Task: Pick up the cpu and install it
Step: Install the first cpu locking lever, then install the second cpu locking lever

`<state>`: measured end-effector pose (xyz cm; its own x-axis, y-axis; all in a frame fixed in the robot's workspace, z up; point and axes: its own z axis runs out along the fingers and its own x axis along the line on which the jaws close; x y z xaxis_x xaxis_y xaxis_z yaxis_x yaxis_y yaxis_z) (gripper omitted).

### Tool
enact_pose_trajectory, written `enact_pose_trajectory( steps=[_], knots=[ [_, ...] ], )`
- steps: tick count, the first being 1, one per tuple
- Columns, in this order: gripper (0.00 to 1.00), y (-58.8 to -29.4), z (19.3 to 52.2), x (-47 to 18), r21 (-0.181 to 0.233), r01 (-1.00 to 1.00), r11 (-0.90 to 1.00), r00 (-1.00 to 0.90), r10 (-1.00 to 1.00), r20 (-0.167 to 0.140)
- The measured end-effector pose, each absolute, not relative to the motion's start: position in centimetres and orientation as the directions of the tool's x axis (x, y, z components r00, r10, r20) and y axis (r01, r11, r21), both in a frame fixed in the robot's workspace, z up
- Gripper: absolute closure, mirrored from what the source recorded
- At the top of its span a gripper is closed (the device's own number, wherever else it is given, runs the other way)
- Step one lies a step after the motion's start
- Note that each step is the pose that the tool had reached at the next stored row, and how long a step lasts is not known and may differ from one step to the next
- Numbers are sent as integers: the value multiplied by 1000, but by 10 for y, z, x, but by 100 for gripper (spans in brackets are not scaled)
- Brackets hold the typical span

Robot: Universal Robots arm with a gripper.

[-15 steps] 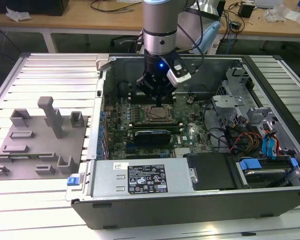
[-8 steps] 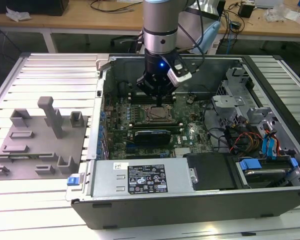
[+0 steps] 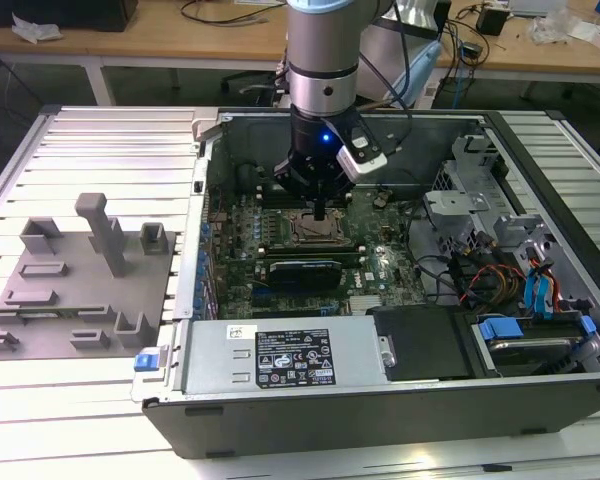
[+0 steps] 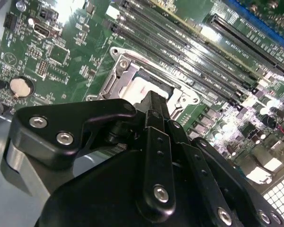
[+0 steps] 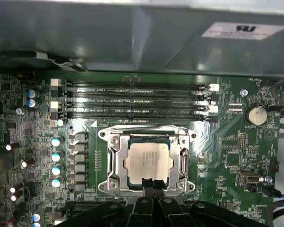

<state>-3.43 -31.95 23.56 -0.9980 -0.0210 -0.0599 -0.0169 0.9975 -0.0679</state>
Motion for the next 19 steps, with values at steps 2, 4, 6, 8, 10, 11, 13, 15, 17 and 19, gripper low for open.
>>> enact_pose_trajectory(
  steps=[2, 4, 6, 8, 10, 11, 13, 15, 17, 19],
  knots=[
    [89, -321, 236, -33, -68, -17, 998, -998, -20, -58],
    [89, -321, 236, -33, -67, -17, 998, -998, -21, -51],
    [89, -321, 236, -33, -66, -17, 998, -999, -20, -50],
    [89, -321, 235, -33, -64, -18, 998, -999, -20, -45],
    [89, -321, 235, -33, -57, -19, 998, -999, -20, -25],
    [89, -321, 235, -33, -57, -19, 998, -999, -20, -25],
    [89, -321, 235, -31, -57, -17, 998, -1000, -18, -23],
    [89, -321, 235, -31, -57, -17, 998, -1000, -18, -23],
    [89, -321, 235, -31, -57, -17, 998, -1000, -18, -23],
    [89, -321, 235, -31, -57, -16, 998, -1000, -18, -23]
  ],
)
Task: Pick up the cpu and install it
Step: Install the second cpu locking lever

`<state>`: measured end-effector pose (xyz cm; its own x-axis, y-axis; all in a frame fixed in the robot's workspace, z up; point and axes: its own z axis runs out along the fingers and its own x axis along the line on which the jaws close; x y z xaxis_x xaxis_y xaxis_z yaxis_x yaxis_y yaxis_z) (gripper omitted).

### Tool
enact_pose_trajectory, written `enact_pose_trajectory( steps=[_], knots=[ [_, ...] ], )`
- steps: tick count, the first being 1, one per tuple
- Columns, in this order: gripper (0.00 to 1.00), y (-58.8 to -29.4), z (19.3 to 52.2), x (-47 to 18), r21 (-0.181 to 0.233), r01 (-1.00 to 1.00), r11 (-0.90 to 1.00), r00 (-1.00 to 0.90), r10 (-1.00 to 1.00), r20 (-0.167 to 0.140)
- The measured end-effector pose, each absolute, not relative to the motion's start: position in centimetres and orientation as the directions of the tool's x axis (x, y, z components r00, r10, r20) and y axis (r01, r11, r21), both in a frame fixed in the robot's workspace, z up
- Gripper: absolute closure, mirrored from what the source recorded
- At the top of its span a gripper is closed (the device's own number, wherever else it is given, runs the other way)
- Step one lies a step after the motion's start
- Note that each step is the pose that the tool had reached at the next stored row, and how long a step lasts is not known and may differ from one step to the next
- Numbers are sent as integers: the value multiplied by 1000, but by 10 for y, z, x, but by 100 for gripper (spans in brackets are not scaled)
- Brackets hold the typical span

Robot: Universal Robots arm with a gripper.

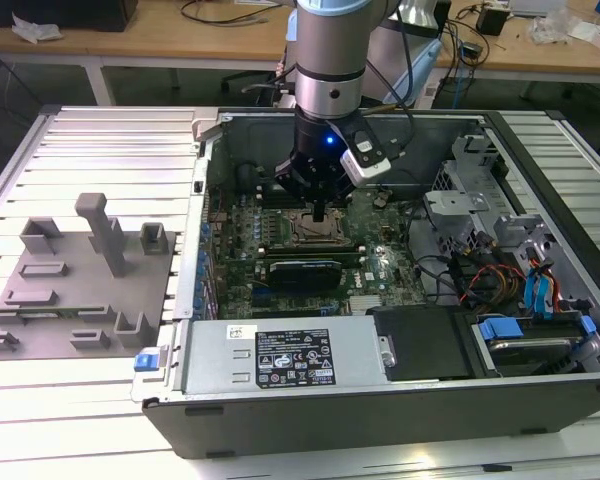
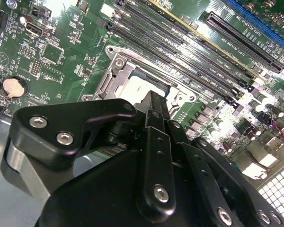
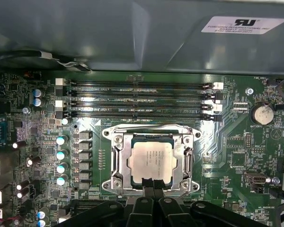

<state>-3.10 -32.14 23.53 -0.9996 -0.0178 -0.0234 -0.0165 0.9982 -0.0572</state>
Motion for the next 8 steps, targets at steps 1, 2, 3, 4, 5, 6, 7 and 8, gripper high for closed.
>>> enact_pose_trajectory(
  steps=[1, 2, 3, 4, 5, 6, 7, 8],
  knots=[
    [89, -321, 235, -31, -57, -16, 998, -1000, -18, -23],
    [89, -321, 235, -31, -57, -16, 998, -1000, -18, -23],
    [89, -321, 235, -31, -57, -16, 998, -1000, -18, -23],
    [89, -321, 235, -31, -57, -16, 998, -1000, -18, -23],
    [89, -321, 235, -31, -57, -16, 998, -1000, -18, -23],
    [89, -321, 235, -31, -57, -16, 998, -1000, -18, -23],
    [89, -321, 235, -31, -57, -16, 998, -1000, -18, -23],
    [89, -321, 235, -31, -57, -16, 998, -1000, -18, -23]
  ],
)
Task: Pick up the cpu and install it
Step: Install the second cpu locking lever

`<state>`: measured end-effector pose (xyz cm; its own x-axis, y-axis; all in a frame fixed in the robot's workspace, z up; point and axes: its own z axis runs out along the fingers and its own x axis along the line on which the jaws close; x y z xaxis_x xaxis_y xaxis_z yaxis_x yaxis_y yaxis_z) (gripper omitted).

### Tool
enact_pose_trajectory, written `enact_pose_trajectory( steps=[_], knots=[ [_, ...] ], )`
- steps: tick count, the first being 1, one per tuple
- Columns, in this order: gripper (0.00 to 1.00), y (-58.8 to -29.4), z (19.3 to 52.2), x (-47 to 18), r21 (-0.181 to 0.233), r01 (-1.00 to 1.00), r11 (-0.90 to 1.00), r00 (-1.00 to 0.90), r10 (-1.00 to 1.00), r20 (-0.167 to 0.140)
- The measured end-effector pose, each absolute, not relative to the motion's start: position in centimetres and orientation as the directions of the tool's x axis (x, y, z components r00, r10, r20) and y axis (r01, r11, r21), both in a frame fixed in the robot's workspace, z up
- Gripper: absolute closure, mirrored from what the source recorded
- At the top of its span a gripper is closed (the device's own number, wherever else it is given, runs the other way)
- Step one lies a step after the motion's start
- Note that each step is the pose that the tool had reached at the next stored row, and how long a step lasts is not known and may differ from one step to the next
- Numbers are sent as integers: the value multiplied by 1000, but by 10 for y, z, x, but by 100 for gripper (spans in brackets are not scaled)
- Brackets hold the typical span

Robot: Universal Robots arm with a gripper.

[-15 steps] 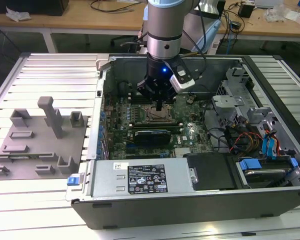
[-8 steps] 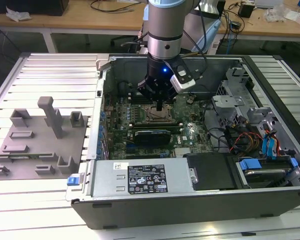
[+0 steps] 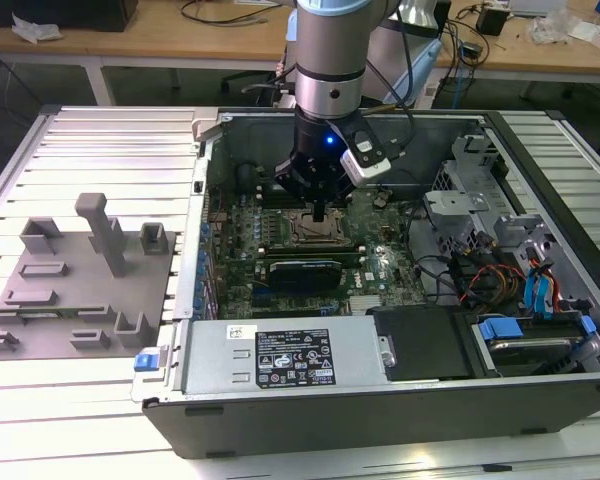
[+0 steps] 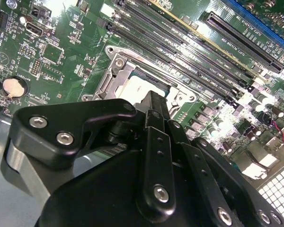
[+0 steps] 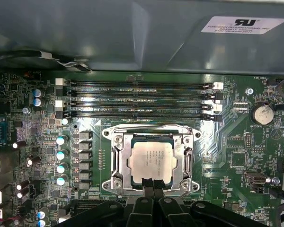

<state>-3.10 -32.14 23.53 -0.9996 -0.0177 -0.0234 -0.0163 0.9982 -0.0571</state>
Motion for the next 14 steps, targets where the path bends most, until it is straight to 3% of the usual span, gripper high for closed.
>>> enact_pose_trajectory(
  steps=[14],
  knots=[
    [89, -324, 239, -31, -57, -16, 998, -1000, -18, -23]
  ],
)
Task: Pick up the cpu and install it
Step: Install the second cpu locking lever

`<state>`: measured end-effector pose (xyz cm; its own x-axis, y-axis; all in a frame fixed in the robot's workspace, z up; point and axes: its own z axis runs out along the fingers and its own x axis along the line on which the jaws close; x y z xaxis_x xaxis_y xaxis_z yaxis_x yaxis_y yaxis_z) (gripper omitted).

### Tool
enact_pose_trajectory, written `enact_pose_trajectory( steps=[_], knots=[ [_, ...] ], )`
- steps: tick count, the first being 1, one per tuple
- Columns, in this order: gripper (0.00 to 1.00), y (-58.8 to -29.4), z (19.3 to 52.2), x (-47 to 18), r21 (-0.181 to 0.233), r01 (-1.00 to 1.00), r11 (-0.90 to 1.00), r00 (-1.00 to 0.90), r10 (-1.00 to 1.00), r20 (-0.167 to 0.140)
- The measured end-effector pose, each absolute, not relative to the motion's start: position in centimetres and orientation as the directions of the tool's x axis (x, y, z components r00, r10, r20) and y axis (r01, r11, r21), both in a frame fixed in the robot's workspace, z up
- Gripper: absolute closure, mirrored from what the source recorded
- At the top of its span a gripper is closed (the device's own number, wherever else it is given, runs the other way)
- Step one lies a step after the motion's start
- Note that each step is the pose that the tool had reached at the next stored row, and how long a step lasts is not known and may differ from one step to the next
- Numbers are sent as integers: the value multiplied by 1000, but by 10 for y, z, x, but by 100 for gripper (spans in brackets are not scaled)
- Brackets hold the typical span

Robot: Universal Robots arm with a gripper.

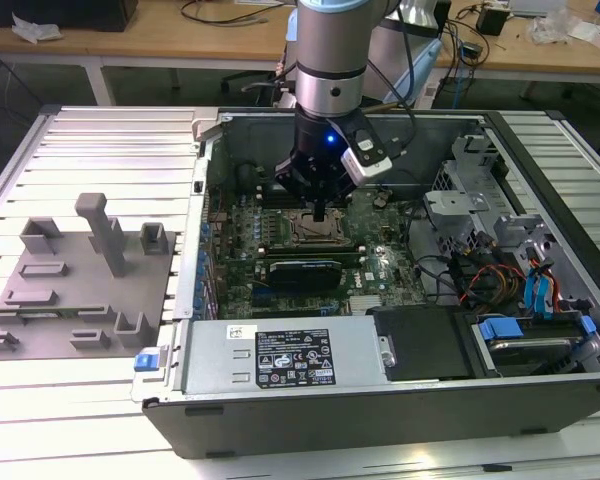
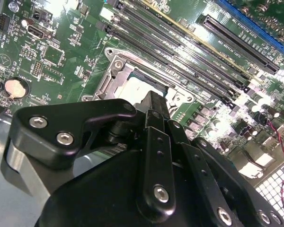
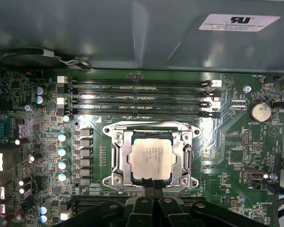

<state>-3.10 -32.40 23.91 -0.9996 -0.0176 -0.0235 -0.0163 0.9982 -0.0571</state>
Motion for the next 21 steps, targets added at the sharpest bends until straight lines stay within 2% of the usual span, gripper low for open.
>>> enact_pose_trajectory(
  steps=[21],
  knots=[
    [89, -350, 239, -38, -55, -17, 998, -1000, -18, -24]
  ],
)
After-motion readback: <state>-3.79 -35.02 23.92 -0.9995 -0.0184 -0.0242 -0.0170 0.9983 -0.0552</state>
